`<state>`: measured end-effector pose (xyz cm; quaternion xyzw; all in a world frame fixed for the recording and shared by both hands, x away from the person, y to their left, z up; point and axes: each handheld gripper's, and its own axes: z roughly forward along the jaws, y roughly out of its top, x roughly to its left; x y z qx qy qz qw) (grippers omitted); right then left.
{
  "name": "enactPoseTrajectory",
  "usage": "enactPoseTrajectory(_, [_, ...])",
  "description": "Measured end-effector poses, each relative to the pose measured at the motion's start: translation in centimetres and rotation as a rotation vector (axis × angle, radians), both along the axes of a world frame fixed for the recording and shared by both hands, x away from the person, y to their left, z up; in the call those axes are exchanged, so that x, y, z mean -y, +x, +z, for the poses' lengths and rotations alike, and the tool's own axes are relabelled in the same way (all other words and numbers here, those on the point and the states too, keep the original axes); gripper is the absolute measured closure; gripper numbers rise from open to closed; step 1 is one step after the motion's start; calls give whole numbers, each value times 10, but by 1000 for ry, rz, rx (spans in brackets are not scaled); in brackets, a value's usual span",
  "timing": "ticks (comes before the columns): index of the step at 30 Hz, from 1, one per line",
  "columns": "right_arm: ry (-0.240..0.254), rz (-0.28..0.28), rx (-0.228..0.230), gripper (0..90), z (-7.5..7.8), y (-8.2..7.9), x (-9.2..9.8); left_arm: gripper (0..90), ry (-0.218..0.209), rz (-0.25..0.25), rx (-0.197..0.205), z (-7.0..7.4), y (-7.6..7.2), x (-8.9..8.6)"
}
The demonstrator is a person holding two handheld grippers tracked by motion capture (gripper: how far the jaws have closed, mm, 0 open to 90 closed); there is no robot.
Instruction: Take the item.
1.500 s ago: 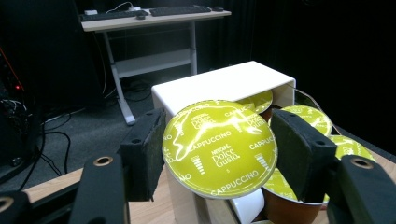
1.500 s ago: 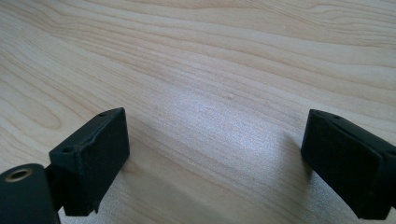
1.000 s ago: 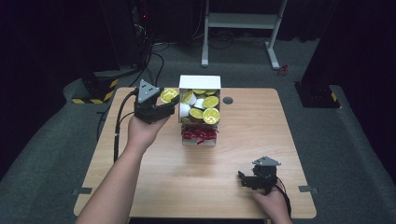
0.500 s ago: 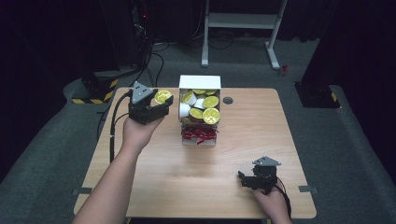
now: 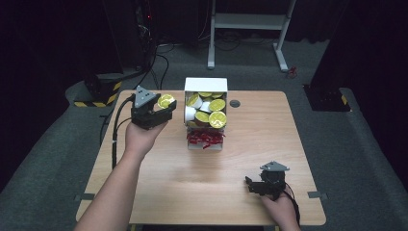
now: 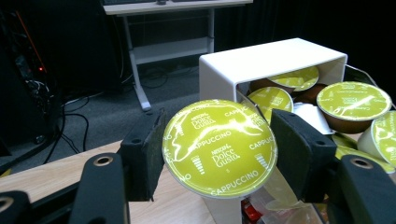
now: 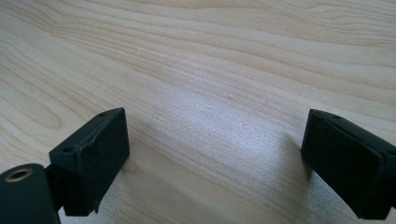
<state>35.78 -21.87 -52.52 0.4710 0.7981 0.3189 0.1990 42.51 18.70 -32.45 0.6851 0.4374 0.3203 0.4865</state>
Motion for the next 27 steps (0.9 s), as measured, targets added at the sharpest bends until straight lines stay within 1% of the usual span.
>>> enactPoseTrajectory(2, [3,-3,-4,78,0,-1,0,384,-9,9,-5,-3,0,-4])
enactPoseTrajectory(6, [4,-4,-10,78,0,-2,0,384,-14,21,-8,-6,-1,-9])
enactPoseTrajectory(8, [3,-3,-8,77,0,-1,0,384,-6,33,-16,-9,-1,-16])
enactPoseTrajectory(9, [3,-3,-8,77,0,-1,0,384,-6,33,-16,-9,-1,-16])
enactPoseTrajectory(10, [2,-1,-6,77,0,-1,0,384,-3,42,-16,-11,0,-21])
enactPoseTrajectory(13, [3,-3,-8,77,0,-1,0,384,-3,50,-18,-13,0,-25])
enactPoseTrajectory(14, [2,2,-7,76,0,-1,0,384,-2,54,-23,-16,0,-30])
enactPoseTrajectory(15, [2,2,-7,76,0,-1,0,384,-2,54,-23,-16,0,-30])
enactPoseTrajectory(17, [1,5,-4,76,0,0,0,384,-1,63,-31,-21,-1,-35])
enactPoseTrajectory(19, [1,5,-4,76,0,0,0,384,0,63,-32,-23,-1,-36])
enactPoseTrajectory(20, [3,3,-7,77,0,-1,0,384,5,63,-38,-28,0,-38])
enactPoseTrajectory(21, [3,3,-7,77,0,-1,0,384,5,63,-38,-28,0,-38])
enactPoseTrajectory(22, [2,3,-7,77,0,-1,0,385,7,64,-46,-32,2,-39])
enactPoseTrajectory(23, [2,3,-7,77,0,-1,0,385,7,64,-46,-32,2,-39])
enactPoseTrajectory(24, [3,0,-8,77,0,-1,0,385,9,65,-61,-37,5,-41])
enactPoseTrajectory(27, [5,-1,-9,77,0,-1,0,385,15,71,-70,-46,7,-42])
